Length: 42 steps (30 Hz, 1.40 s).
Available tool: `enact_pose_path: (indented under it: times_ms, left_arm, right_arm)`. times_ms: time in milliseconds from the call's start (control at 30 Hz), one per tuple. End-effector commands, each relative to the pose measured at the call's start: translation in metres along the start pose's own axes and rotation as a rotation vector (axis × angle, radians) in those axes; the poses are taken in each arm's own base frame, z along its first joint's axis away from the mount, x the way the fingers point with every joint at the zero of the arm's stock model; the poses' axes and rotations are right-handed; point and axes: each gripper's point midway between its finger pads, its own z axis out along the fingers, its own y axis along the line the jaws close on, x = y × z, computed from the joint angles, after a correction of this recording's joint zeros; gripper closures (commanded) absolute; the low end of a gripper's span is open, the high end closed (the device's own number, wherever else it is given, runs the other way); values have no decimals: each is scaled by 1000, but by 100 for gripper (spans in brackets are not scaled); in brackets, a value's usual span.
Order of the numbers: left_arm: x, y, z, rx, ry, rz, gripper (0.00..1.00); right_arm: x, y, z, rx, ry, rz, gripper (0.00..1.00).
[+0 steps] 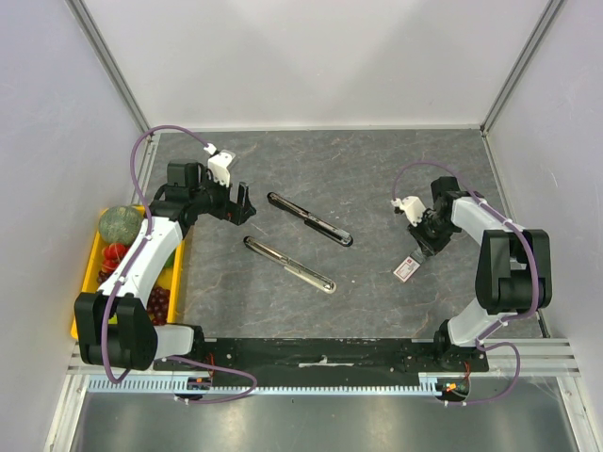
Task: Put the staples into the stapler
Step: Pick up the staple from the staple box, then install the staple into the stapler.
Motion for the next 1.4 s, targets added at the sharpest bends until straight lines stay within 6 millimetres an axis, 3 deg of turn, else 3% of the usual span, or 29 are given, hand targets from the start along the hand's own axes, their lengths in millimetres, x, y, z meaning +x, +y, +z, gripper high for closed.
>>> enact_pose_path:
  times_ms: [0, 233, 467, 633, 833, 1000, 1033, 1067, 1200, 1367]
  left_arm:
    - [-13, -1, -3, 9, -51, 5, 0]
    - [-13, -1, -3, 9, -52, 6, 0]
    - [-14, -1, -4, 7, -54, 6, 0]
    - [-15, 0, -5, 0, -57, 7, 0]
    - [-13, 5, -3, -21, -55, 8, 0]
    - [-12, 8, -3, -31, -56, 7, 0]
    - [-12, 8, -3, -32, -55, 7, 0]
    - [-11, 9, -3, -34, -55, 9, 0]
    - [-11, 10, -2, -38, -53, 9, 0]
    - [-11, 10, -3, -38, -54, 8, 0]
  right_arm:
    - [-4, -4, 0, 23, -6, -19, 80]
    - [-10, -8, -14, 53, -25, -24, 84]
    - [-30, -18, -48, 118, -97, -32, 85]
    - [-43, -15, -60, 108, -151, -25, 85]
    - [-99, 10, -63, 71, -232, -111, 85]
    - [-174, 37, -70, 41, -329, -218, 85]
    - [-183, 43, -61, 1, -330, -223, 85]
    - [-204, 50, -68, -7, -365, -249, 85]
    - [-240, 74, -52, -74, -382, -314, 85]
    - [-260, 102, -19, -137, -347, -380, 85]
